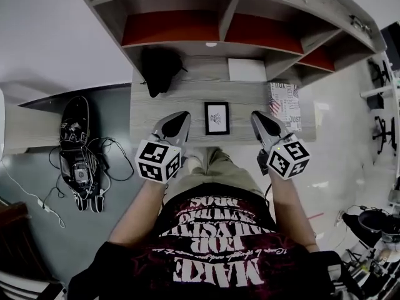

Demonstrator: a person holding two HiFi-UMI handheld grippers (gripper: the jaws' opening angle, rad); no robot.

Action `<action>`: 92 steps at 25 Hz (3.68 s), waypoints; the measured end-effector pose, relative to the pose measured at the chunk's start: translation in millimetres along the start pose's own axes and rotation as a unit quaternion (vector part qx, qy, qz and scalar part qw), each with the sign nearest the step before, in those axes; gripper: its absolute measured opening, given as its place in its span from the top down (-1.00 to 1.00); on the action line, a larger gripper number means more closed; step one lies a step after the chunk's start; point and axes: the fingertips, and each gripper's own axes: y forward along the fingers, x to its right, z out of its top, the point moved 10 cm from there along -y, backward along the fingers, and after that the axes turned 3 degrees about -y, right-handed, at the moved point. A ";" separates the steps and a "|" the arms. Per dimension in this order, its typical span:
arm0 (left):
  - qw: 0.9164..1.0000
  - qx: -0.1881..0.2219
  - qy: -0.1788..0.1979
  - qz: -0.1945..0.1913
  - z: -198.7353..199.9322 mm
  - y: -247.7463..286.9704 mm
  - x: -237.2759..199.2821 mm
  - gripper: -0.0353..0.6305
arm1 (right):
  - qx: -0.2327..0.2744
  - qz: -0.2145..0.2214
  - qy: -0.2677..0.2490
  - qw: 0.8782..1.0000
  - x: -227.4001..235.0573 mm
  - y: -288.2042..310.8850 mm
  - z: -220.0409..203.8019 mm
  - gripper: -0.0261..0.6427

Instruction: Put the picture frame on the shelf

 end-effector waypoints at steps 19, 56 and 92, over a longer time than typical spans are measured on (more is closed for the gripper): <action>0.969 -0.204 -0.136 0.010 -155.9 85.5 -36.8 0.89 | -0.149 0.012 0.114 0.982 55.4 61.3 -141.3 0.84; 0.943 -0.290 -0.161 0.036 -200.8 164.8 -39.2 0.61 | -0.340 0.055 0.069 0.936 70.7 156.6 -209.0 0.56; 0.990 -0.017 -0.081 0.111 6.2 33.2 -57.4 0.64 | -0.139 0.119 -0.077 0.980 -33.6 164.1 24.7 0.57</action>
